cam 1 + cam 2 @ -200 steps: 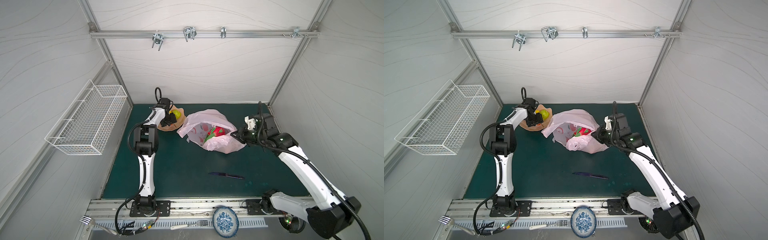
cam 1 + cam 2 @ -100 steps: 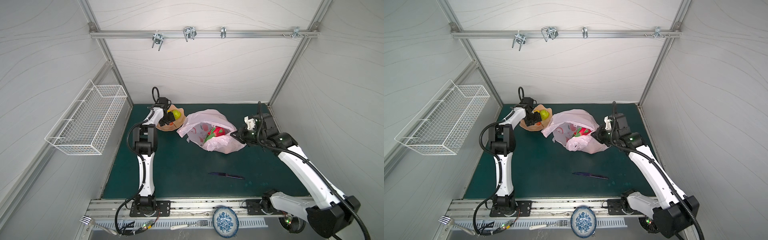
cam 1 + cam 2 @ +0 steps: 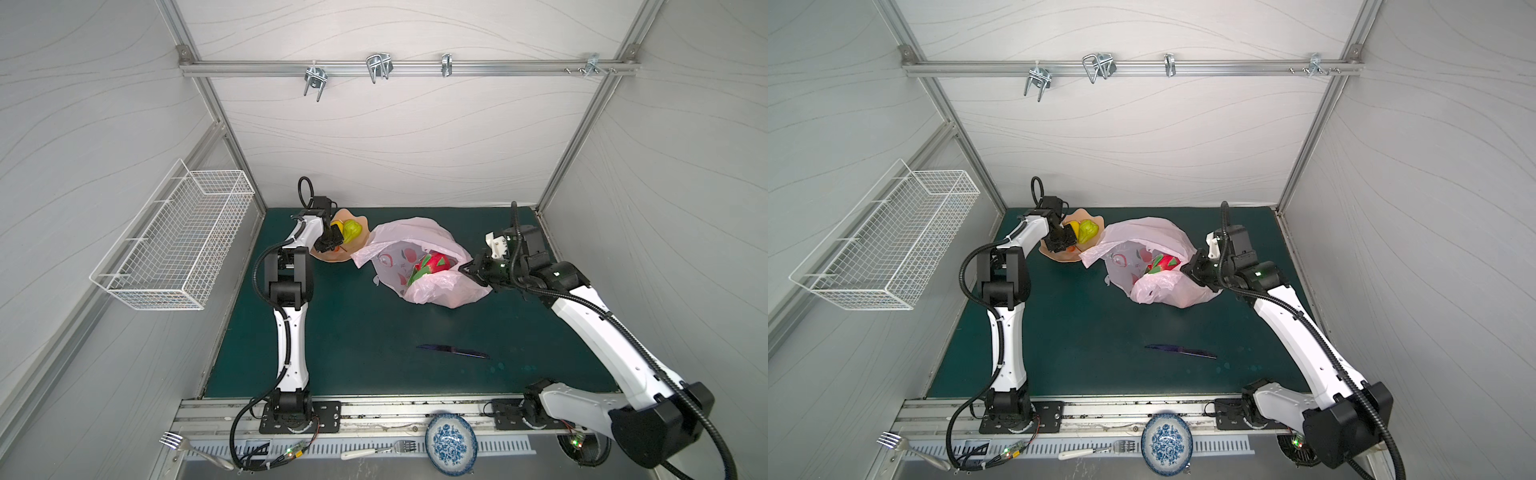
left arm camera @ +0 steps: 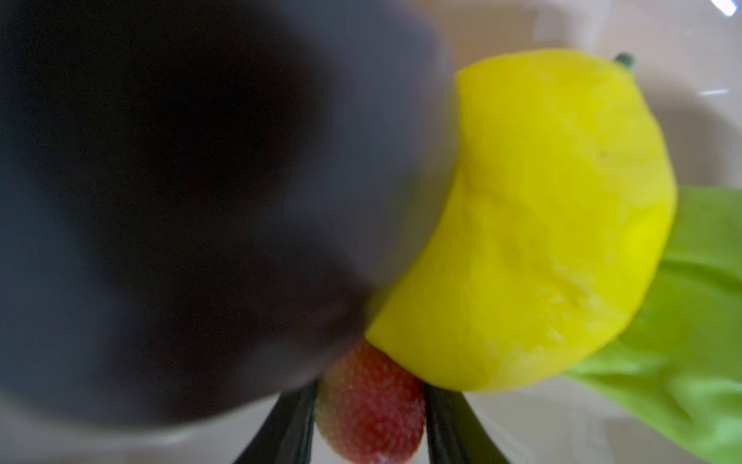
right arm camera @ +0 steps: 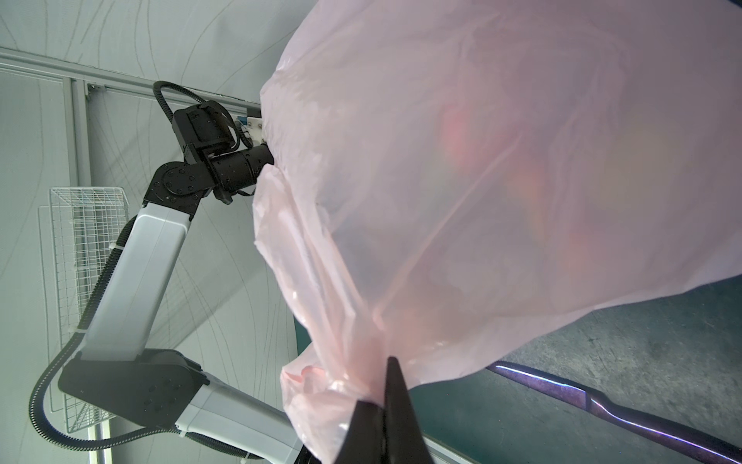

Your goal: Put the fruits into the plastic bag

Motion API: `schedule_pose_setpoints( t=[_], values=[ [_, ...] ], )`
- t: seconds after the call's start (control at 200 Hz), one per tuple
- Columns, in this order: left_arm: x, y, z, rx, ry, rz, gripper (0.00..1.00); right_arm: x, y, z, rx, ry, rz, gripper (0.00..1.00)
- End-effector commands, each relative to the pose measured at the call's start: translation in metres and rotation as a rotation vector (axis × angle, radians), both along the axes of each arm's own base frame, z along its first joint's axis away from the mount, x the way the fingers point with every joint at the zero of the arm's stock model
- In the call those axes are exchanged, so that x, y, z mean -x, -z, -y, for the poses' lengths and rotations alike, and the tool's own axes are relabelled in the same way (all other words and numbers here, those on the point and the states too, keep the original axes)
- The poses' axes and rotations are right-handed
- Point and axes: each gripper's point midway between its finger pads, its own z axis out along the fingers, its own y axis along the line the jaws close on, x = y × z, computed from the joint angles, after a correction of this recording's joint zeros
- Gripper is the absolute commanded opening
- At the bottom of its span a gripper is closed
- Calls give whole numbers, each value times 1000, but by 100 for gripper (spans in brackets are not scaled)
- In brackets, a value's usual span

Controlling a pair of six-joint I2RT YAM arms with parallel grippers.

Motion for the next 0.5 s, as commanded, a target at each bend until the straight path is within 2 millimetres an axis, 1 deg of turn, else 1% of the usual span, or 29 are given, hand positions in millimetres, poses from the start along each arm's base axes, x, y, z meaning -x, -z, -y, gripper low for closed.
schedule_pose_setpoints(
  t=[0.0, 0.055, 0.19, 0.24, 0.275, 0.285, 0.31, 0.4, 0.495],
  values=[
    [-3, -11, -2, -4, 11, 33, 31, -1, -8, 2, 0, 6, 17, 0],
    [-1, -16, -2, -5, 18, 44, 27, -1, -9, 3, -1, 9, 17, 0],
    [6, -30, 1, 5, 35, 71, 23, 1, -11, 5, -3, 14, 25, 0],
    [10, -36, 2, 11, 42, 80, 22, 2, -11, 5, -5, 16, 29, 0],
    [9, -46, 3, 13, 47, 104, 22, 3, -10, 6, -5, 19, 29, 0],
    [14, -41, 3, 14, 49, 89, 22, 3, -10, 6, -5, 21, 29, 0],
    [18, -41, 4, 15, 52, 86, 22, 4, -9, 7, -9, 23, 26, 0],
    [23, -54, 6, 25, 66, 110, 21, 6, -7, 7, -9, 23, 22, 0],
    [30, -64, 9, 31, 83, 124, 20, 6, -7, 7, -10, 20, 20, 0]
  ],
)
